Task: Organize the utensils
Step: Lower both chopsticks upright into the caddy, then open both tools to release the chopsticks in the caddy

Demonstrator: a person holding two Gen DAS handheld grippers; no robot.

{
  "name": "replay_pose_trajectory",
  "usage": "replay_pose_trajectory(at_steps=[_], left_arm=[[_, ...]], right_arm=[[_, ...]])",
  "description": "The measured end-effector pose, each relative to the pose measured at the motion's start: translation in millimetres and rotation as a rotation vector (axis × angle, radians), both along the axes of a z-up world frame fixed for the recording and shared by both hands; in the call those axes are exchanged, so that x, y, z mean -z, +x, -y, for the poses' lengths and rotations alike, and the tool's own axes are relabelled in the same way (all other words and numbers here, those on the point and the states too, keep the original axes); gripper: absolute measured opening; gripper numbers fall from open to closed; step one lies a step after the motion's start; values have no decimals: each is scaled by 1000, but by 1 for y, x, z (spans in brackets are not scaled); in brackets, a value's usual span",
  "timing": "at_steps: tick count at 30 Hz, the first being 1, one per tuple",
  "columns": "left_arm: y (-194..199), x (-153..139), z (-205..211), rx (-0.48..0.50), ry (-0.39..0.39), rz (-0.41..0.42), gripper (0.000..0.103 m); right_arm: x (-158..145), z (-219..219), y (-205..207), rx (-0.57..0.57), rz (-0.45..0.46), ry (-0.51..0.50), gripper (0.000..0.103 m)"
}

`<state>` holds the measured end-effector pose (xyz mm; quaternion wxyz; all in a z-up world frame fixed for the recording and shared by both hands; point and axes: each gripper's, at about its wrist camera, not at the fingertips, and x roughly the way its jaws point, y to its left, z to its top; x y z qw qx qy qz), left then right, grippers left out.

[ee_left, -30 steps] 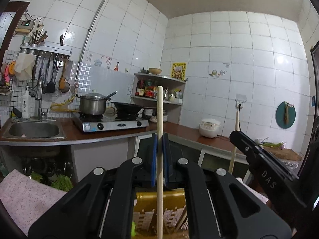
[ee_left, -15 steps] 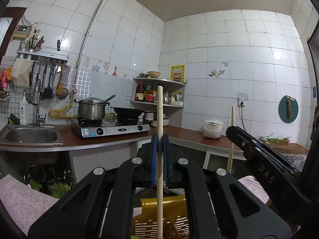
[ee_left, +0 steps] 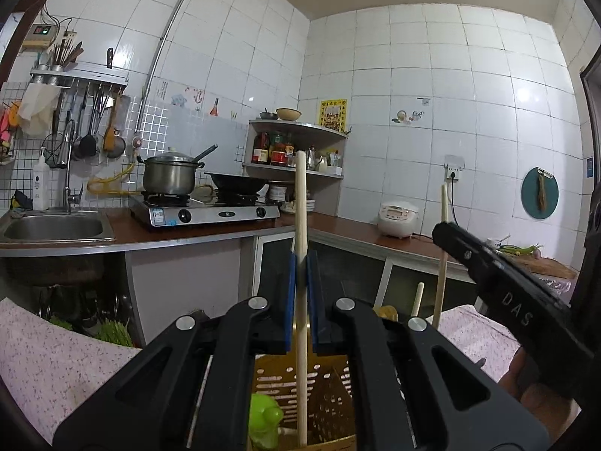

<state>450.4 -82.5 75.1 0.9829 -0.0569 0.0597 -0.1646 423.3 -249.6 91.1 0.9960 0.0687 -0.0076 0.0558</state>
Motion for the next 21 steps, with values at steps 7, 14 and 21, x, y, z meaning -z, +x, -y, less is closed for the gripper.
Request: replay_pose_trajectory(at_steps=[7,14,21], left_arm=[[-13,-4,-9,-10,11,-19,5],[-26,-12,-22,-25,1,-100,11],[-63,-25,-45,-61,-20,-127,57]], right_arm=[[14,-1,5,-19,-77,-11,6],[12,7,5,-24,-207,-18,21],[-6,21,-33,11,-210,-25,55]])
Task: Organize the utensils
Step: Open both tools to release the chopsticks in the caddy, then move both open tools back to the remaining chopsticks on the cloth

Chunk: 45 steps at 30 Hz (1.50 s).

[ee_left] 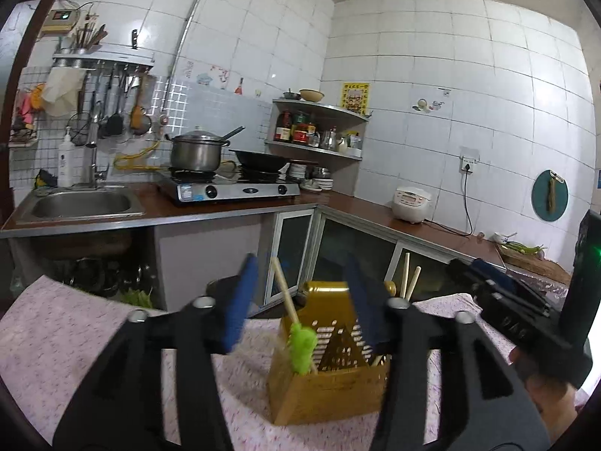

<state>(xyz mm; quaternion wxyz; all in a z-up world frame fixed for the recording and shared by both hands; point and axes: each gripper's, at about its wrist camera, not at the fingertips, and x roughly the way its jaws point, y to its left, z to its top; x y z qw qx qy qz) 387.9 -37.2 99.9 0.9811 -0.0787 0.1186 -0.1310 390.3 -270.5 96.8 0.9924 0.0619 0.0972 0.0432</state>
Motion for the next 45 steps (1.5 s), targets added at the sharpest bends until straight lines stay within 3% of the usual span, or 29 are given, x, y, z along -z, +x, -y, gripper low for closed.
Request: replay_pose_trajectory(at_steps=[1,3,8,17,21,27,31,35,37,45], left_arm=[[-6,-2,-3,0,-4,-5,61],[-21,-3,-11,-21,-4,-10,79],[-58,1,-22,-6,7,-76,95],[-104,43,-26,18,34,-290,98],[-115,70,-19,20,77,-388,98],[-115,109,-11,35,116,-539,98],[-110,130,0,41,185,-638,94],[-110,140,11,49,240,-684,79],[-108,142,14,48,252,-701,77],[-94,158,20,35,269,-788,54]], right_arm=[[-2,2,-8,6,-6,-3,56],[-4,5,-24,22,-22,-14,61],[-2,4,-67,54,-70,-66,71],[38,-2,-123,89,-269,-118,72],[63,-7,-128,93,-367,-120,72],[106,-5,-124,104,-573,-38,72],[125,-5,-118,96,-687,24,72],[136,-12,-115,88,-756,30,72],[140,-15,-113,89,-785,19,71],[148,-21,-106,67,-835,6,46]])
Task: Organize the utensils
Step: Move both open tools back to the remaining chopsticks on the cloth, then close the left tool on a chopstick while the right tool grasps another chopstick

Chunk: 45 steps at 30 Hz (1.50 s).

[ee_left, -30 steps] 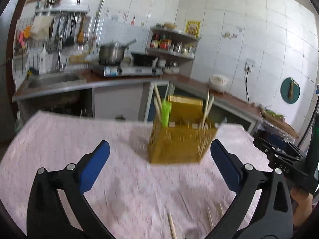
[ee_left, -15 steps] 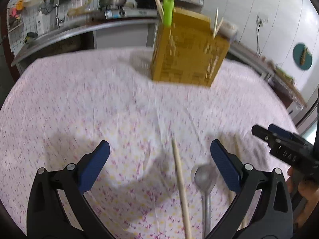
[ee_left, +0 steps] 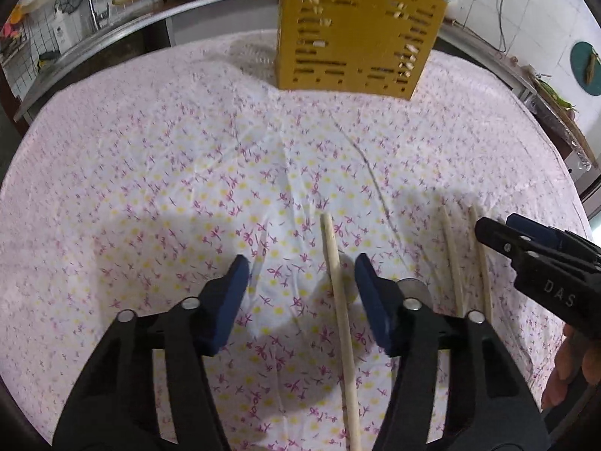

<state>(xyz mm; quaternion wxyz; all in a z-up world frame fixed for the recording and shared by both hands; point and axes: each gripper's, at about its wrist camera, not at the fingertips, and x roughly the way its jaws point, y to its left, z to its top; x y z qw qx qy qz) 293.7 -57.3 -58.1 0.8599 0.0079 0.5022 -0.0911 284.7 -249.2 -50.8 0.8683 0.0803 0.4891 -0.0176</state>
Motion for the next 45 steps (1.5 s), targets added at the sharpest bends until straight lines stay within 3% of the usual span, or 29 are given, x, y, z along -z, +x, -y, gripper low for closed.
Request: replay_pose_trajectory(at_steps=[4,6,9,13,16,22,30,37,42,45], left_arm=[[4,3,8,8,62,17,51],[7,4,13,15,81,20,43],[9,3,12,18,83,15,28],[14,-1,4,20,54,-6,20],[16,-4,0,33,19,-27,8],[19,-11,-6,38,11,-43,0],[15,-11,-8,50,11,-73,0],[15,-12,4,65,74,-111,0],[27,-9,8,57,48,-182,9],[30,-8,10,57,58,-188,9]], right_arm=[[5,-4,5,-10,-25,-11,37],[6,-7,6,-15,-28,-29,35],[4,-6,8,-16,-40,-26,16],[2,-6,10,-45,-55,-27,11],[1,-6,12,-56,-63,-24,10],[-3,0,12,-69,-66,12,9],[-10,4,15,-92,-55,-5,7],[-2,7,19,-99,-80,6,7],[2,11,20,-100,-88,25,7],[1,13,20,-104,-91,16,7]])
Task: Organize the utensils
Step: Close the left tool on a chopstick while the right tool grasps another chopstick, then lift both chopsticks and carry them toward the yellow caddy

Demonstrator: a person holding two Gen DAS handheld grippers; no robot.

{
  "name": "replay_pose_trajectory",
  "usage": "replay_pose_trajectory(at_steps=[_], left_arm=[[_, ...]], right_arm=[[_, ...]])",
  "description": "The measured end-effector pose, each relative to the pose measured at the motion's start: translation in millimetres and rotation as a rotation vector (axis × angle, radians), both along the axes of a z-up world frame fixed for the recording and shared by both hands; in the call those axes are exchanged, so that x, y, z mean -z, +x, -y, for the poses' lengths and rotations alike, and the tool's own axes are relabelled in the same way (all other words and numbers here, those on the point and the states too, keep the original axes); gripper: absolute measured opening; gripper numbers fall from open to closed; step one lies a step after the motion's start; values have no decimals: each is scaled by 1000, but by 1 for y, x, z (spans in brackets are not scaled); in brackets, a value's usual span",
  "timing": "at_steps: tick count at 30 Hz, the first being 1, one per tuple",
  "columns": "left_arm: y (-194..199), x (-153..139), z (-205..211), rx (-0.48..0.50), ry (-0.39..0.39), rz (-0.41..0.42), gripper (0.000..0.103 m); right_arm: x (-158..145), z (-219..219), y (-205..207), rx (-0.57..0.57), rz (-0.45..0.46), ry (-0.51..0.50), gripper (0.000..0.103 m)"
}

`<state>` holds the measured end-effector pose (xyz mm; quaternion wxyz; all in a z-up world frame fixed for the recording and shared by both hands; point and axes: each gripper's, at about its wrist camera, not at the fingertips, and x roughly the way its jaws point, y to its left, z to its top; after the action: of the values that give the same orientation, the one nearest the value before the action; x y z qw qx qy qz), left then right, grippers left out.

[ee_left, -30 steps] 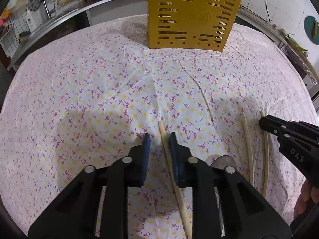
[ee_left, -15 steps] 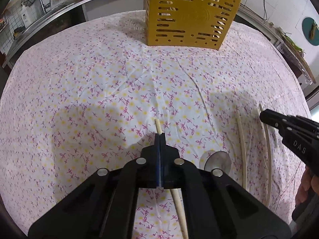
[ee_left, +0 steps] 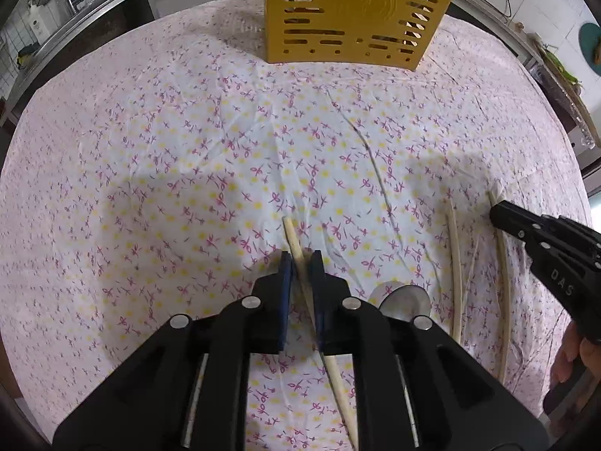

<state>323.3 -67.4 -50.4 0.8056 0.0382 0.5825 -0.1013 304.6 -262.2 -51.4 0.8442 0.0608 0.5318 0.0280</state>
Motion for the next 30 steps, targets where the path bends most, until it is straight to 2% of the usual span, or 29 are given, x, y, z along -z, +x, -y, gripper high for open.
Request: replay_pose_trajectory(at_steps=[9,16,21,27,30], left_arm=[[11,2,25,42,68,5,8],[5,-5,20,45,24,48,4],[-7,-29,9,43,-41,149,4],[-24,-73,-15,6,-154,343,4],[-32,-92,-28,-2,-197,432,4]], right_arm=[[3,-1,10,-18,-22,-25,7],[-8,1,8,-29,-9,-12,7],[-29,5,4,-38,57,-2,7],[-69,12,-10,-37,236,40,7],[-85,13,-17,-22,316,29,5]])
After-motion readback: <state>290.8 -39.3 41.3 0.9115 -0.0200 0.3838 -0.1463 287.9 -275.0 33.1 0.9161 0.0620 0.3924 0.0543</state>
